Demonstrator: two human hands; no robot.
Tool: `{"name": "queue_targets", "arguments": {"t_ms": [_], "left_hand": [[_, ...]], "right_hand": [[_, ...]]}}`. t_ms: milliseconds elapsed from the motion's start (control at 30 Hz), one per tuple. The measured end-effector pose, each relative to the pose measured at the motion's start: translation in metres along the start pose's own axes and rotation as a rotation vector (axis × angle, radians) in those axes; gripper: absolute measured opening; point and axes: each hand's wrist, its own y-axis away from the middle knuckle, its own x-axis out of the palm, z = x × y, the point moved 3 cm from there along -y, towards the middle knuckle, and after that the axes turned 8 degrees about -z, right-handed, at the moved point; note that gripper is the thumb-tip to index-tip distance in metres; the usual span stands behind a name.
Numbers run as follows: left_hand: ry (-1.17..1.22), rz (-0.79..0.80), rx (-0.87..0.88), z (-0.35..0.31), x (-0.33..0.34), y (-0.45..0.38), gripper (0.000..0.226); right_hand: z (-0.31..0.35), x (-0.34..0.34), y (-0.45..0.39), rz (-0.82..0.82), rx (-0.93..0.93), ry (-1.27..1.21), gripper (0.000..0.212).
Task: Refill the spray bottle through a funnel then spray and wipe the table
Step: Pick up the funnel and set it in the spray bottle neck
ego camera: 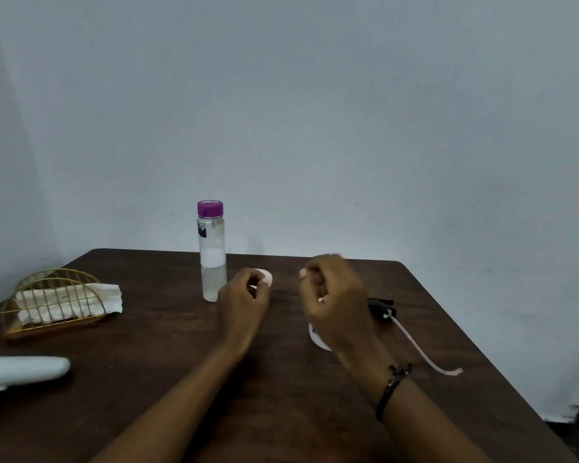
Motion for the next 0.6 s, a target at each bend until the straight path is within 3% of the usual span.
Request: {"name": "queue_targets", "arguments": {"t_ms": [167,233,433,600], "left_hand": [[-0.12,-0.015,-0.182,0.026,-0.015,-0.007,0.004],[-0.142,0.01,-0.236,0.034,-0.016,-0.01,0.004],[-0.151,0.097,-0.403,0.051,-0.012,-0.009,0.008],[-0.056,0.173,-0.488,0.055,-0.004,-0.008,0.013]], "right_hand": [[-0.001,0.062,0.041,0.45,0.243,0.088,0.006],[-0.008,0.074,0.047,0.552,0.34,0.118,0.01],[-0.021,0.104,0.046,0.621,0.597,0.147,0.022],[-0.03,0.128,0.05,0.556,0.766,0.061,0.024]]}}
